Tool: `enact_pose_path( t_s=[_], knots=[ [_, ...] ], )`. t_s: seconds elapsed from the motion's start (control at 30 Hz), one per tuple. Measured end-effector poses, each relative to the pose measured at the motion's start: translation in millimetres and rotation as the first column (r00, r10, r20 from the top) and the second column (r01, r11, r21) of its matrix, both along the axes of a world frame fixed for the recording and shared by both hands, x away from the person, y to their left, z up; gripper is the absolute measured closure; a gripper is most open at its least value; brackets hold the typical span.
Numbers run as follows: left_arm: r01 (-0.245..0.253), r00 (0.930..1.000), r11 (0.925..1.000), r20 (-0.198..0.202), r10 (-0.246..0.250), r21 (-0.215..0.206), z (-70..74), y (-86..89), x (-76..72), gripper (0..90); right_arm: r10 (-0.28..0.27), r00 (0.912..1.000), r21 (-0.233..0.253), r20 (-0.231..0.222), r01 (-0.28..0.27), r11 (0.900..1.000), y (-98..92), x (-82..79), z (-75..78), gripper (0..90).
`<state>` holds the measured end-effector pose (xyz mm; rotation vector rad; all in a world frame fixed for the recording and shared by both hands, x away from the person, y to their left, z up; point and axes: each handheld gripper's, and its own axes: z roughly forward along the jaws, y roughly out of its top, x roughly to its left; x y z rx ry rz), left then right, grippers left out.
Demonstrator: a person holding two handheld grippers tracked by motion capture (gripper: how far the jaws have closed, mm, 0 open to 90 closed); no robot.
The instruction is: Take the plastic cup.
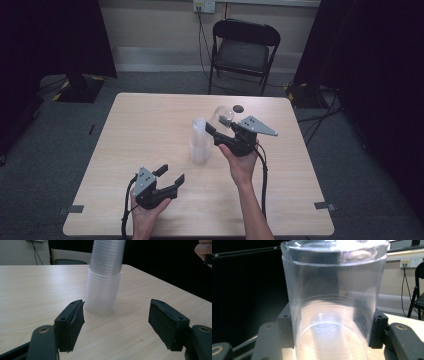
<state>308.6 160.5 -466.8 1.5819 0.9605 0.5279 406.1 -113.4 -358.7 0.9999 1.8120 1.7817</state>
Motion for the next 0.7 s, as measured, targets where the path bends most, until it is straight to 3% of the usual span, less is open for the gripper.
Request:
enact_pose_path(
  t_s=[0.13,0.33,0.53,0.7],
  knots=[
    [0.026,0.9991,0.9996,-0.034,-0.026,-0.010,-0.2,-2.5,1.9,27.5,0.000,0.9995,0.016,-0.031,0.001,1.000,-6.7,-5.4,-7.3,39.3],
    [0.072,0.9971,0.9960,-0.019,-0.074,-0.053,1.1,-3.1,1.1,26.1,-0.005,0.9967,0.050,-0.081,0.009,0.999,-18.4,-16.3,-23.8,39.7],
    [0.081,0.9967,0.9961,-0.003,-0.081,-0.035,1.8,-8.3,1.1,26.9,-0.008,0.9912,0.096,-0.132,0.021,0.995,-25.7,-27.3,-36.2,40.3],
    [0.065,0.9977,0.9959,-0.012,-0.066,-0.063,1.4,-11.2,3.1,27.2,0.000,0.9881,0.112,-0.154,0.017,0.994,-29.0,-35.9,-41.8,40.6]
  ],
)
